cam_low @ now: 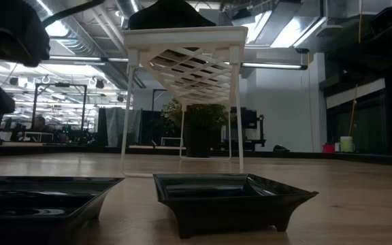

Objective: Pick & Place Mini shaped plates
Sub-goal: Stack the square plate on top of the square plate on the shelf

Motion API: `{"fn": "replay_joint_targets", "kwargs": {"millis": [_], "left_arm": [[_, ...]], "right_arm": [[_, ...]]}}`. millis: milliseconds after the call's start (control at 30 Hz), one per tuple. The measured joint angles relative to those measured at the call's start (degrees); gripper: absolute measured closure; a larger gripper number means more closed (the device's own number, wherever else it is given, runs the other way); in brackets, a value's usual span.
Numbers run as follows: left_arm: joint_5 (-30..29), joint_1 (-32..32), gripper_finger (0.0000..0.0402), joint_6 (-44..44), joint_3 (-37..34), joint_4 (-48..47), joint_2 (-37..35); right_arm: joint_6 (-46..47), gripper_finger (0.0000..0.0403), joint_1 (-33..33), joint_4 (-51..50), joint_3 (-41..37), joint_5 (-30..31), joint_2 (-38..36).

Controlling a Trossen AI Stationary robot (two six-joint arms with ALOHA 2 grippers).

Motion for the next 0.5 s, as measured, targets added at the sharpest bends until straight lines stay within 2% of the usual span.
{"fn": "replay_joint_targets", "kwargs": {"millis": [500], "left_arm": [[0.1,0.0,0.0313,0.0,0.0,1.6,0.8]], "right_arm": [[0.0,0.0318,0.0,0.0,0.0,0.0,0.0]]}}
